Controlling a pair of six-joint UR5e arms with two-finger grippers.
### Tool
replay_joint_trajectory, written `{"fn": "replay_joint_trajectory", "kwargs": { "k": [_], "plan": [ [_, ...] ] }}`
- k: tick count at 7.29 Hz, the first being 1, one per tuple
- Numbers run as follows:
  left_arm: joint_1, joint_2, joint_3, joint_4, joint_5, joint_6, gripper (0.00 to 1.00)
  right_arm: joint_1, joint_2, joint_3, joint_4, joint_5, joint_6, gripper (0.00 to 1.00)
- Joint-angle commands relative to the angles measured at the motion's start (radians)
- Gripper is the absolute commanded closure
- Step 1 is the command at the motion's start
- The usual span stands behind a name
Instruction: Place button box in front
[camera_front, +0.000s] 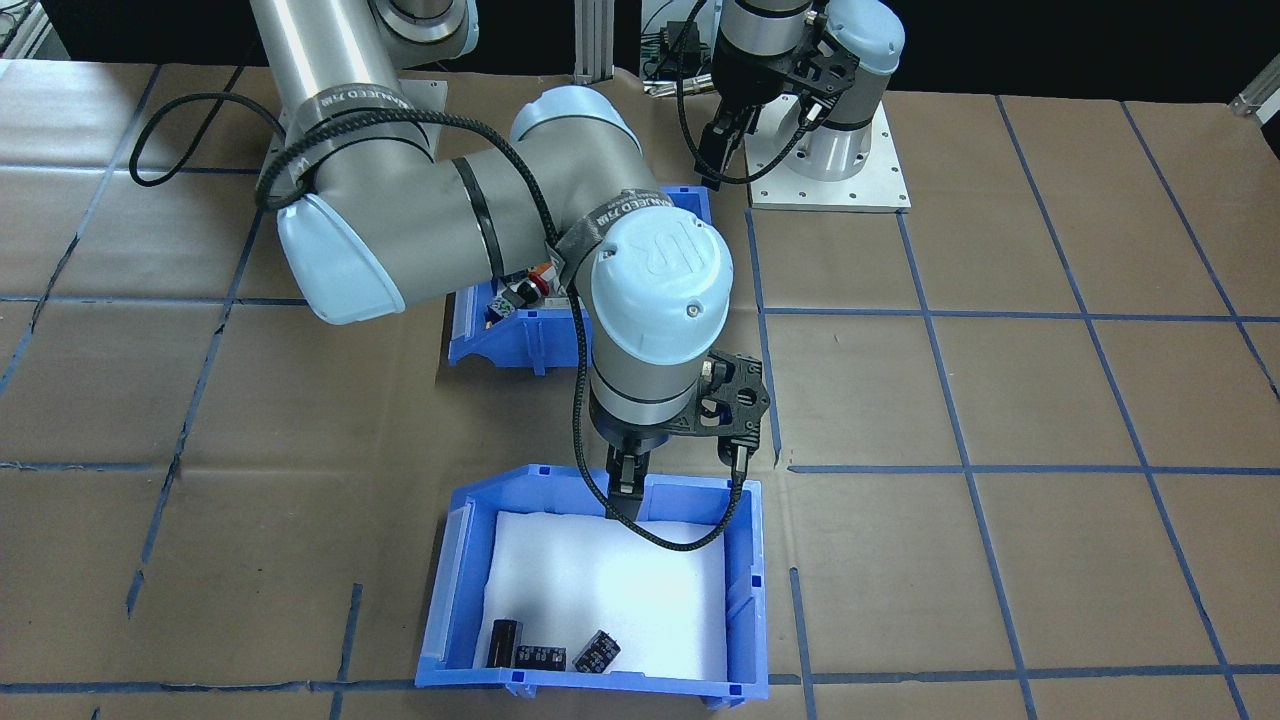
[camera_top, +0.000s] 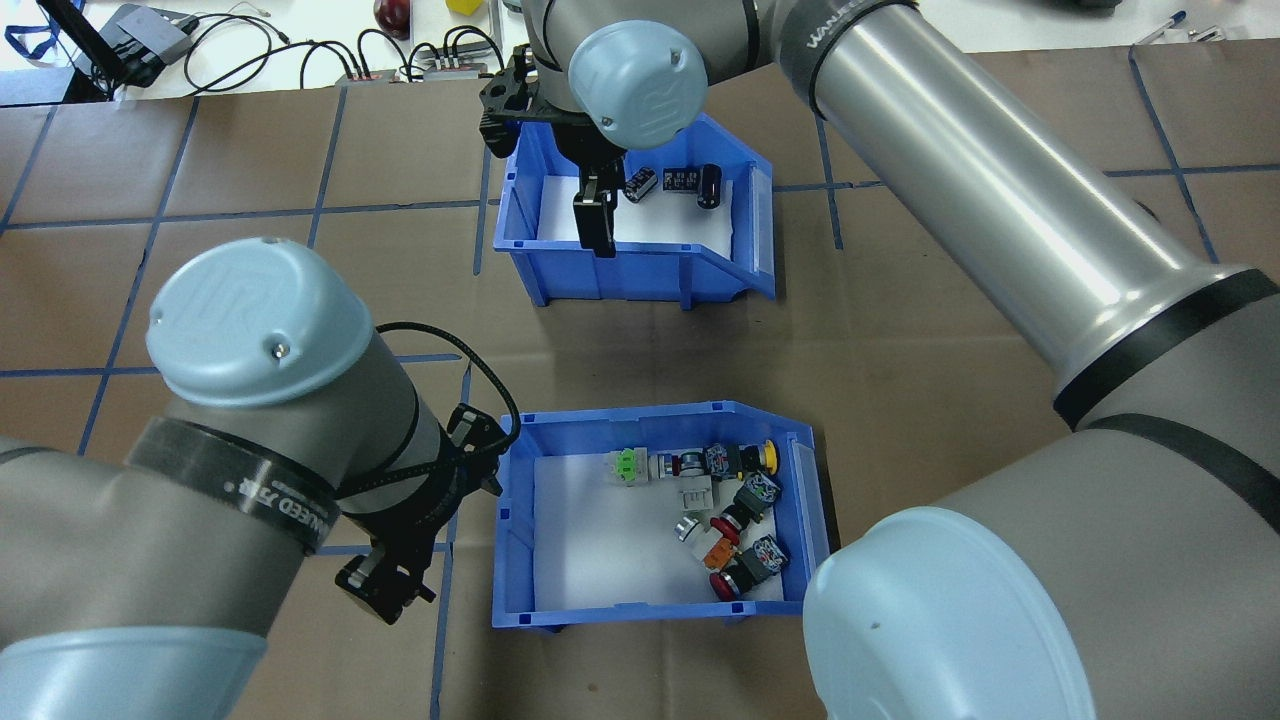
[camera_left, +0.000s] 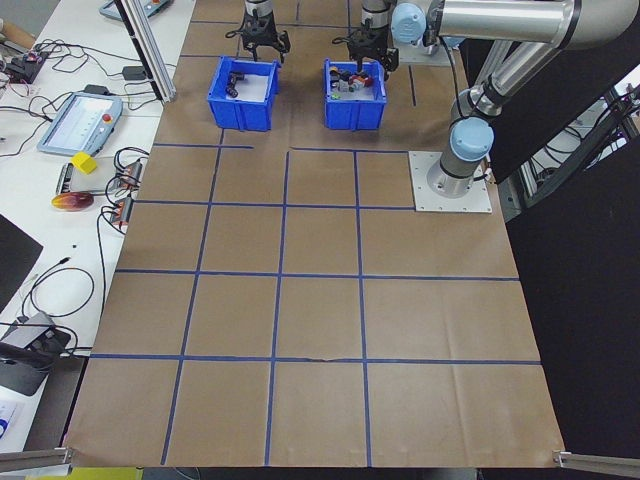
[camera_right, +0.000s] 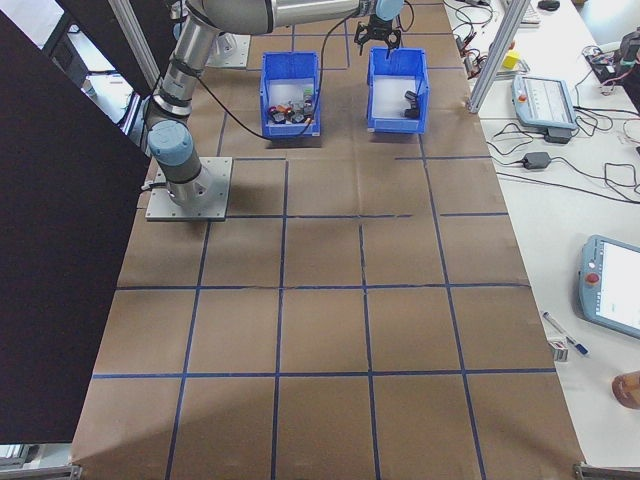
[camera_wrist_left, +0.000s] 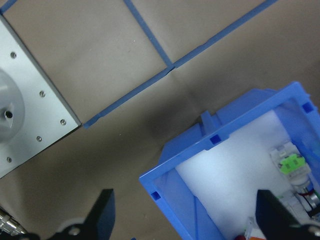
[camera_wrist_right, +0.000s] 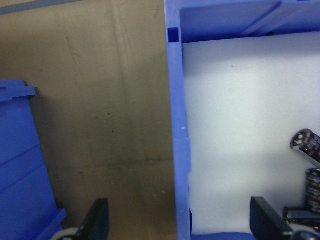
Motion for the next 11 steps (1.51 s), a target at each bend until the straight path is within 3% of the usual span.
{"fn": "replay_joint_trajectory", "kwargs": {
  "k": [1, 2, 3, 4, 6, 8, 11],
  "plan": [
    [-0.097, -0.03, -0.085, 0.234, 0.0, -0.253, 0.01, 0.013, 0.026, 0.076, -0.121, -0.002, 0.004, 0.0],
    [-0.106, -0.068, -0.11, 0.39, -0.078, -0.355, 0.01, 0.01, 0.036, 0.117, -0.182, -0.002, 0.001, 0.0],
    [-0.114, -0.085, -0.116, 0.393, -0.183, -0.463, 0.01, 0.01, 0.042, 0.16, -0.24, -0.002, 0.0, 0.0],
    [-0.126, -0.088, -0.13, 0.378, -0.19, -0.54, 0.01, 0.007, 0.052, 0.183, -0.305, -0.002, -0.003, 0.08],
    [-0.142, -0.09, -0.202, 0.43, -0.197, -0.609, 0.01, 0.006, 0.043, 0.173, -0.315, -0.006, -0.006, 0.6],
    [-0.142, -0.093, -0.212, 0.423, -0.201, -0.645, 0.01, 0.006, 0.03, 0.167, -0.313, -0.007, -0.006, 0.9],
    [-0.189, -0.169, -0.213, 0.491, -0.195, -0.689, 0.02, -0.006, 0.025, 0.128, -0.306, -0.022, -0.008, 0.95]
  ]
}}
